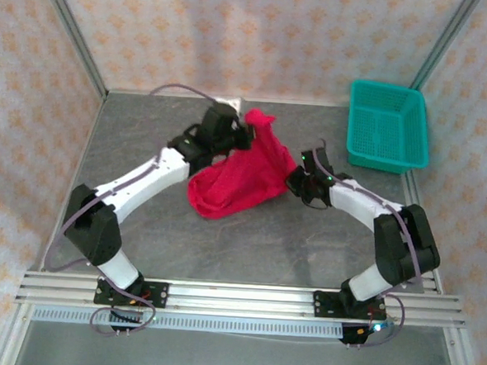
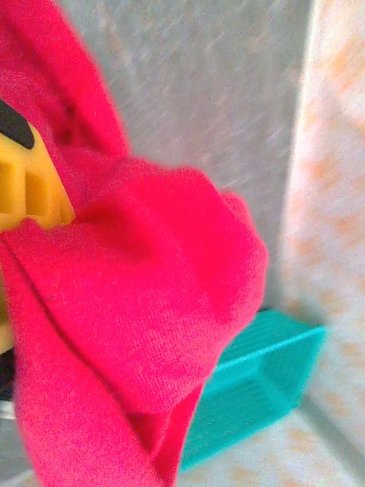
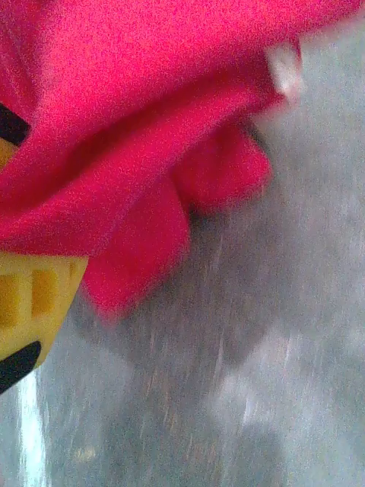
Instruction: Fold the inside-out t-shirt
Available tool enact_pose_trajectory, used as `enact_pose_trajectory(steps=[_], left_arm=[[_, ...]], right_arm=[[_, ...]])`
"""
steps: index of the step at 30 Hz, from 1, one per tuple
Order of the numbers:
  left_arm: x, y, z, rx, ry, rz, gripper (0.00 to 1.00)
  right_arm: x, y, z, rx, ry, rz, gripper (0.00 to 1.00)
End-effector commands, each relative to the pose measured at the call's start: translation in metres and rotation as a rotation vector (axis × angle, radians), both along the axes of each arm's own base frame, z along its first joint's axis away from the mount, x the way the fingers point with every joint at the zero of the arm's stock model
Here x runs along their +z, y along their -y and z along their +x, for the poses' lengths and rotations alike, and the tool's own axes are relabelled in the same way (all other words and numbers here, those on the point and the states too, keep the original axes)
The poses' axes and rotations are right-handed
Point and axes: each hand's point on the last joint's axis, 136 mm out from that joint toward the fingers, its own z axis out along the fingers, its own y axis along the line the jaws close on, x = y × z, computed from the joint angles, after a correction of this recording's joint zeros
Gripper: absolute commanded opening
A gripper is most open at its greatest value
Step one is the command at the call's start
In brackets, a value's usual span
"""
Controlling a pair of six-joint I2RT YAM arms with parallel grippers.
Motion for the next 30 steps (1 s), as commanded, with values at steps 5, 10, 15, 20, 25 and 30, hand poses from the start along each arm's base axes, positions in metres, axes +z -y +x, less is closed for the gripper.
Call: enact_pose_trajectory(steps=[5,10,15,20,25,30], left_arm=[[0.123,-0.072,0.006,0.196,0.162,-0.235,0.00],[0.082,-0.033,-0.014,0.048,0.114,-0.331,0.00],[-0.002,0.018,-0.067,-0.050,0.075,-0.148,0.00],[-0.089,0.041,-0.102,-0.068,-0.003,-0.049,0.00],[-0.134,0.065,-0.130,-0.153,-0.046,0.138,0.18],[-0.132,0.036,-0.139,-0.083,-0.039,0.271,0.75]], right_arm=[[-0.040,0.046,-0.058,-0.099,-0.074,-0.093,0.00],[-0.017,0.041,-0.060,-0.046,-0.054,-0.087,0.12],[0.046,0.061,-0.053,-0.027,0.040,-0.213,0.68],[0.075,0.060,-0.045,-0.021,0.089,-0.161,0.63],[0.081,0.045,-0.038,-0.008,0.096,-0.061,0.59],[0.073,0.050,-0.039,-0.010,0.074,-0.082,0.58]])
